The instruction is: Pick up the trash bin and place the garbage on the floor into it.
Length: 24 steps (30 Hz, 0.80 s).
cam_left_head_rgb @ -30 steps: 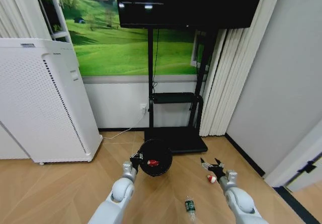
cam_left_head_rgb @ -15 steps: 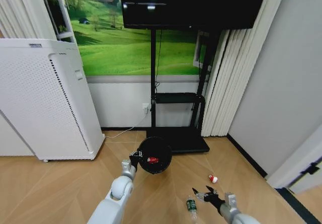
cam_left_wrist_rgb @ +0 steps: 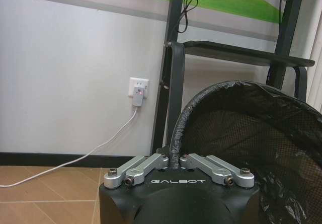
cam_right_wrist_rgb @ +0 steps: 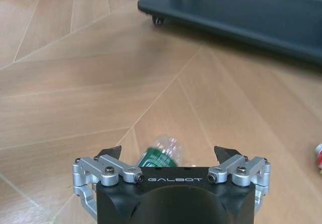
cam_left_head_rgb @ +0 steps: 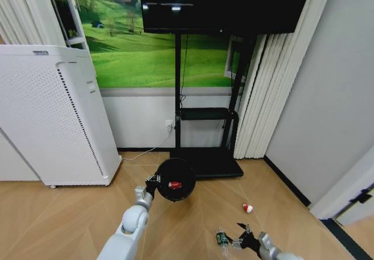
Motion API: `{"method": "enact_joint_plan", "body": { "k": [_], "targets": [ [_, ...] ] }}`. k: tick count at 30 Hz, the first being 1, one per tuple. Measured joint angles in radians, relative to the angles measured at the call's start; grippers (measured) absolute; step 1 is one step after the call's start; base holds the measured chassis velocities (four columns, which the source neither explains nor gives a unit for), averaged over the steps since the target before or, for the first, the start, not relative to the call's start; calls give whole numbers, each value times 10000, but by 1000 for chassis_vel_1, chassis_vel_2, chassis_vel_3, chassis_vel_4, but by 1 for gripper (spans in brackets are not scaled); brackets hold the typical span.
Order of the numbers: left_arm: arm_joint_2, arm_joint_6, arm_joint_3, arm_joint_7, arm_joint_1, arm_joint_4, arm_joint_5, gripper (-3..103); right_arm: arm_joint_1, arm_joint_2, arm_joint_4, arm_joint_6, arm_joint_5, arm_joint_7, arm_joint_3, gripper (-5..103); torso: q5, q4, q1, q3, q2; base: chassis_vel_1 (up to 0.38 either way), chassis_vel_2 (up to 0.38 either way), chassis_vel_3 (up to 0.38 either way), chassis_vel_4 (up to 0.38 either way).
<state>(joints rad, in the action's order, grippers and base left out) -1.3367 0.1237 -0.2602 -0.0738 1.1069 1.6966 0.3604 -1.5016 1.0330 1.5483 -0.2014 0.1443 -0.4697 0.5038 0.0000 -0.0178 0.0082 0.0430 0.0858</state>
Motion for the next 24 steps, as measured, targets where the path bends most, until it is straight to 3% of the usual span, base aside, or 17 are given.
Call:
{"method": "enact_joint_plan", "body": {
  "k": [7, 24],
  "targets": [
    [-40, -6, -53, 0, 86, 110, -60, 4, 155, 290, -319, -935, 776, 857, -675, 100, 1, 1, 0, 0, 0, 0, 0, 0, 0],
    [-286, 12, -15, -242, 364, 384, -349, 4, 536, 402, -1034, -774, 1220, 1474, -1211, 100, 0, 0, 0, 0, 0, 0, 0, 0, 0]
  ]
}}
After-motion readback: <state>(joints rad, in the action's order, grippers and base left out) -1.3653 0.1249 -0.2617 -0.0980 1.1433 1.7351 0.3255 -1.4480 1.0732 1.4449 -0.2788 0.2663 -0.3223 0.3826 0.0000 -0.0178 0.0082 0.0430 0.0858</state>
